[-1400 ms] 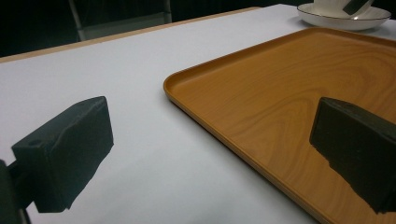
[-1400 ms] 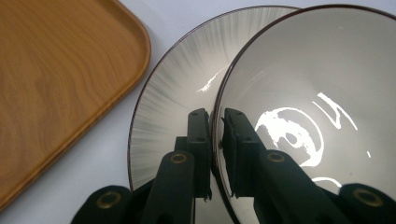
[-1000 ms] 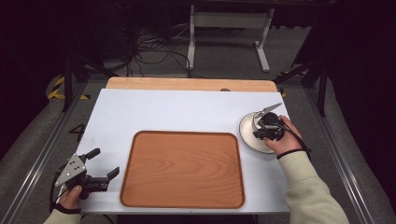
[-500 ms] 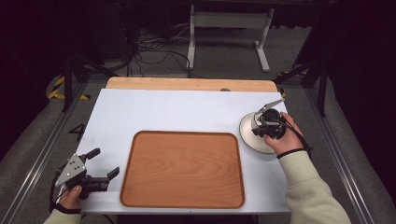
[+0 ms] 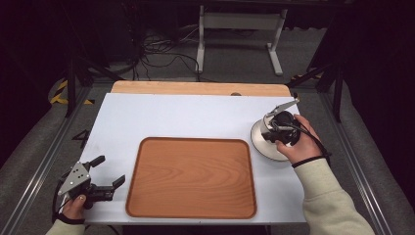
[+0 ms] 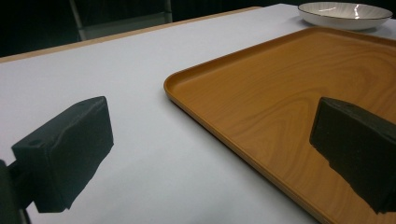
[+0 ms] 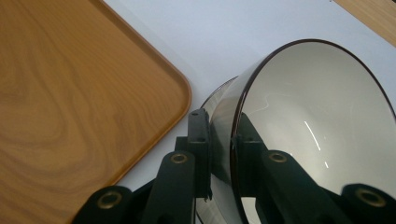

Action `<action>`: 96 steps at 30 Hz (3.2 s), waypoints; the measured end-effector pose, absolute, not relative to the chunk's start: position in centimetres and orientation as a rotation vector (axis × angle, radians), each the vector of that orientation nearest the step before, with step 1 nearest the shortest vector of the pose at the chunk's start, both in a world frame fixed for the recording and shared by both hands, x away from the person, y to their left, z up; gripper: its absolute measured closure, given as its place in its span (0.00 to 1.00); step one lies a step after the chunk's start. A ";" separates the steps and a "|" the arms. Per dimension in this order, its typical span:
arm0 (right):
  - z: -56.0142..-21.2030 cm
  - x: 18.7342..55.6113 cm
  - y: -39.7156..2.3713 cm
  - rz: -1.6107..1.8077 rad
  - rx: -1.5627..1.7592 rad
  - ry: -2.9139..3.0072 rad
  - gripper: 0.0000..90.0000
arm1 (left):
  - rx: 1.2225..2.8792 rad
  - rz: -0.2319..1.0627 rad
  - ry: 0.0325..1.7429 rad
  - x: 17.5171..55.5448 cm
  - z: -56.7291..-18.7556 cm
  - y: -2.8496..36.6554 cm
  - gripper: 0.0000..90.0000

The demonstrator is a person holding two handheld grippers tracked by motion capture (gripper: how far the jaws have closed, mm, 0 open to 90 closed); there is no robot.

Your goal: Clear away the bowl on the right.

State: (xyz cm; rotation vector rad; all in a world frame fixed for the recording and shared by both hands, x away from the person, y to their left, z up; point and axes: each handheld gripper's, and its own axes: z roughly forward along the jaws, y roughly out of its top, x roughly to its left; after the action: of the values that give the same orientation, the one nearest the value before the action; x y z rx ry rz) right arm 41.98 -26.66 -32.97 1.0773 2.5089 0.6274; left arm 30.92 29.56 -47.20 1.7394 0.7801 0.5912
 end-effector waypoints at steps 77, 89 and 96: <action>-29.7 34.0 -8.2 0.759 0.490 2.807 0.90 | 1.742 0.582 0.777 30.9 -47.2 29.6 0.00; -31.1 34.0 -6.1 0.732 0.429 2.828 0.89 | 1.741 0.580 0.778 31.0 -47.2 29.6 0.00; -32.6 34.4 -5.3 0.721 0.427 2.846 0.89 | 1.741 0.578 0.777 31.0 -47.2 29.6 0.00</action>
State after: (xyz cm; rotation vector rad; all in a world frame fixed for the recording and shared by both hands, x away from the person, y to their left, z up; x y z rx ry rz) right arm 34.36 -5.27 -32.60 0.4273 2.8463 0.7210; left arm 30.97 29.64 -47.20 1.7412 0.7774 0.5783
